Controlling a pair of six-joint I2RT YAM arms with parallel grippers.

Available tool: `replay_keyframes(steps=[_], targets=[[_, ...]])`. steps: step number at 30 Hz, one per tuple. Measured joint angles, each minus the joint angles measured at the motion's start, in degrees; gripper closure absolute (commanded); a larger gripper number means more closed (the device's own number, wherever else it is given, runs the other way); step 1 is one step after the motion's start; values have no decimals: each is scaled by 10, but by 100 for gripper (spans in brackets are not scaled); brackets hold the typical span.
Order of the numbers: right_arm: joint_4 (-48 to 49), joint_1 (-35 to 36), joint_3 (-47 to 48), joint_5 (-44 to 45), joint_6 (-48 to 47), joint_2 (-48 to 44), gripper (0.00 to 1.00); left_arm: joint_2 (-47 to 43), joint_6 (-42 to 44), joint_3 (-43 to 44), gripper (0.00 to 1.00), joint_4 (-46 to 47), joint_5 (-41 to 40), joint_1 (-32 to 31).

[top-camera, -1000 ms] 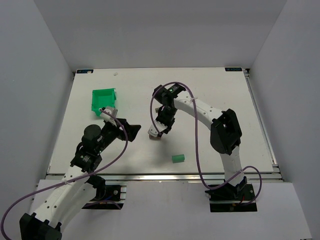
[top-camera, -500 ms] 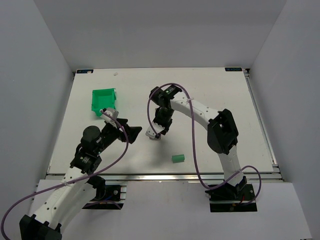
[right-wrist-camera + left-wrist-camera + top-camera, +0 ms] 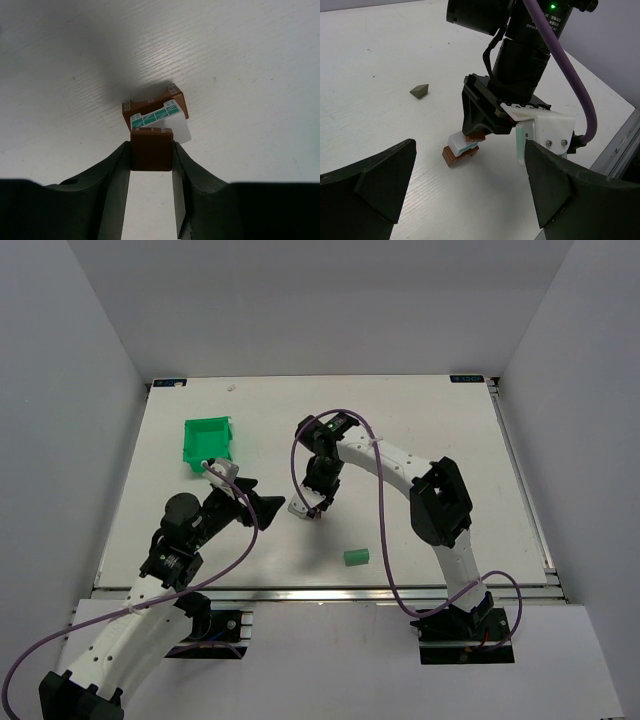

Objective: Build the wood block tower

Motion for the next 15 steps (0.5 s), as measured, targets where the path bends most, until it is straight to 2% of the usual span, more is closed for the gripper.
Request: replay_keyframes(steps=[15], targets=[[30,3,0,-10,-1,0,53,2,4,0,2,1,7,0]])
